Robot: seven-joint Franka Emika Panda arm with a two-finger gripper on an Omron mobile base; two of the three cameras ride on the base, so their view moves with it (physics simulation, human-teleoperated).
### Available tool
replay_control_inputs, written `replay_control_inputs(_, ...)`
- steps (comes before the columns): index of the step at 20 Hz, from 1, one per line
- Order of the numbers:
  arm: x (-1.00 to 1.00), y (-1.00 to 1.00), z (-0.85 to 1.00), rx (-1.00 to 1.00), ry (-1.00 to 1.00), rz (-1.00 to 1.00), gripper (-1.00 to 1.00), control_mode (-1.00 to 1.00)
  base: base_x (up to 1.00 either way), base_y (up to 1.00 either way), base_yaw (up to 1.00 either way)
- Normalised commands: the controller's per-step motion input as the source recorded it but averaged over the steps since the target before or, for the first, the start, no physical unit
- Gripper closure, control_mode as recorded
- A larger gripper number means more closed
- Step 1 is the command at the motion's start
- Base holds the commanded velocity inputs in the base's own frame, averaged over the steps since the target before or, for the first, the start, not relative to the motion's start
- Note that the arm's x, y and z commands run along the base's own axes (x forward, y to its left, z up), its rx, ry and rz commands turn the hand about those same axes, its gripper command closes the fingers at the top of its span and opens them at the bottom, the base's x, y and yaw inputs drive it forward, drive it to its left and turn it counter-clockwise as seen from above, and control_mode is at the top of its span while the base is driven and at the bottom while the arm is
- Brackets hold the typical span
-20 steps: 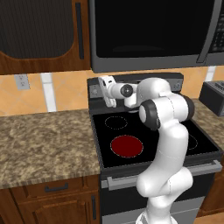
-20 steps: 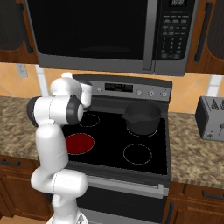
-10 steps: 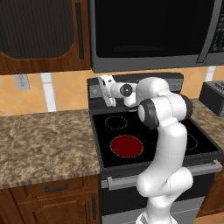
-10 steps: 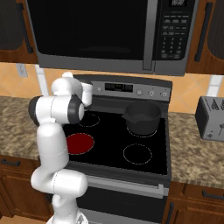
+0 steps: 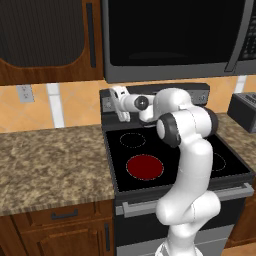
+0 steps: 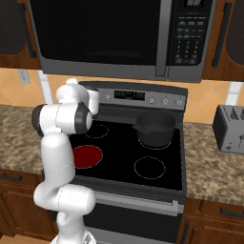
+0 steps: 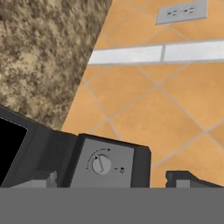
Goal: Turn off the front left burner of the stove.
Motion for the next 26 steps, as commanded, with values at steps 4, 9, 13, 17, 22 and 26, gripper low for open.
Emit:
replay_control_inputs(4,0.0,0.05,-0.21,-0.06,0.0,0.0,-1.0,-1.0,0.0,0.0,0.0)
replay_control_inputs(9,0.02,0.09,-0.29,-0.1,0.0,0.0,-1.0,-1.0,0.0,0.0,0.0)
replay_control_inputs(13,0.12,0.04,-0.23,-0.06,0.0,0.0,-1.0,-1.0,0.0,0.0,0.0)
replay_control_inputs(17,0.27,0.12,-0.03,-0.01,-0.03,-0.01,-1.0,-1.0,0.0,0.0,0.0)
replay_control_inputs(22,0.22,0.05,0.0,0.0,-0.03,-0.01,-1.0,-1.0,0.0,0.0,0.0)
replay_control_inputs(26,0.18,0.0,-0.12,0.0,0.0,0.0,-1.0,-1.0,0.0,0.0,0.0)
